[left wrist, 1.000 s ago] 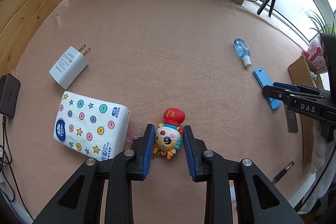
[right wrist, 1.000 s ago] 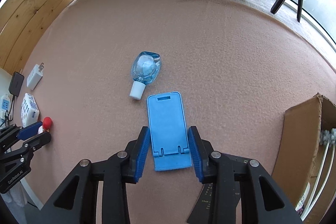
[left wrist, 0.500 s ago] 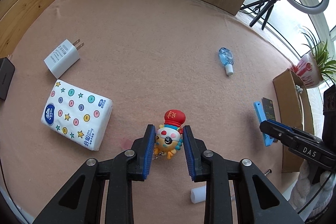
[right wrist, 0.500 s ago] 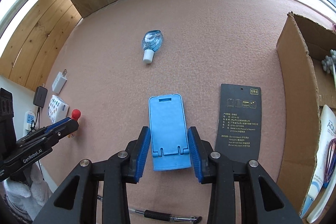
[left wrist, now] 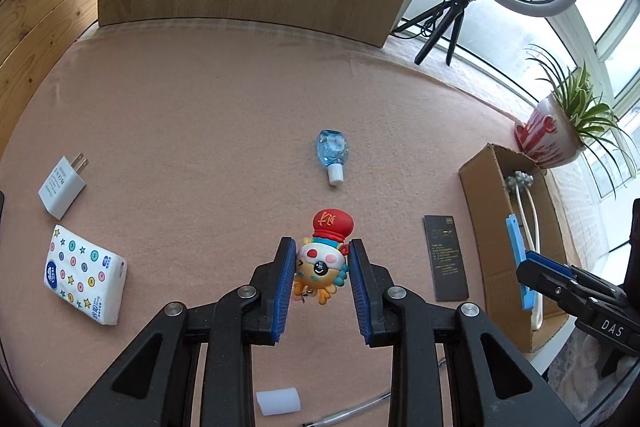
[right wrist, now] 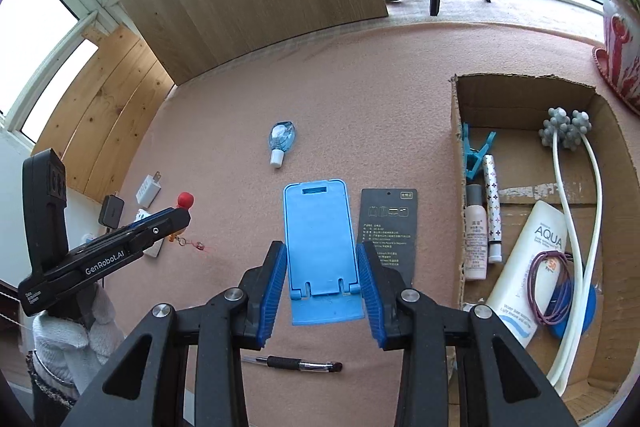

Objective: Organize objects
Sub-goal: 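Carry the toy and phone stand into the box and open both grippers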

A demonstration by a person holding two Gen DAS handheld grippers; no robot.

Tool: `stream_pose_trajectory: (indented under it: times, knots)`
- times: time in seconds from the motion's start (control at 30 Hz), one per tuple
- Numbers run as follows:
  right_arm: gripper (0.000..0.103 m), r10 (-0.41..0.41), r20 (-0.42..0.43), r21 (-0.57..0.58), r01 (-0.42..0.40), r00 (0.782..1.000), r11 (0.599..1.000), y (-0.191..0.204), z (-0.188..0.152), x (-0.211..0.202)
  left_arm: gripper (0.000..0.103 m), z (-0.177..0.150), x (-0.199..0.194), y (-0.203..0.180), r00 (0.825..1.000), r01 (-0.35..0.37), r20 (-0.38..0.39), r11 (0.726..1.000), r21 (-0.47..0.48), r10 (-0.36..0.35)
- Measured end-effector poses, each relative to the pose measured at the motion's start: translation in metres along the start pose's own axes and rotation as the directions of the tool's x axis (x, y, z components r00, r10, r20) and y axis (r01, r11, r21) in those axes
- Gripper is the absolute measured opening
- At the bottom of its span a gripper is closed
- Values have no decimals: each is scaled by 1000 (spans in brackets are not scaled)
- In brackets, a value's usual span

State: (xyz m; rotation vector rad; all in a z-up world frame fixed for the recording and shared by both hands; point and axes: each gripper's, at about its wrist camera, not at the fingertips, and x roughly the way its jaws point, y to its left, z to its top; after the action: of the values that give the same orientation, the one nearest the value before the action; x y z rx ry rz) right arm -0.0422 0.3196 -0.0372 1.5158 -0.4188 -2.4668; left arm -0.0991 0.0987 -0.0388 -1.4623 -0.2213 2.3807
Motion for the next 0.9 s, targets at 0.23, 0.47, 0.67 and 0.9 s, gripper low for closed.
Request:
stream_pose_trajectory:
  times: [0.23, 0.47, 0.67, 0.9]
  knots:
    - [33, -70, 78, 42, 67, 994, 997, -42, -10, -46, 29, 21, 13, -72, 996, 86, 7, 992, 90, -87]
    - [33, -125, 104, 101, 115, 987, 988, -84, -19, -72, 29, 31, 35, -153, 987, 157, -15, 970, 184, -157]
    - [33, -143, 87, 135, 131, 986, 982, -109, -27, -72, 29, 29, 52, -207, 983, 184, -45, 950, 253, -178]
    - [33, -160, 69, 157, 148, 985, 977, -128, -35, -69, 29, 21, 70, -242, 981, 192, -78, 937, 293, -177]
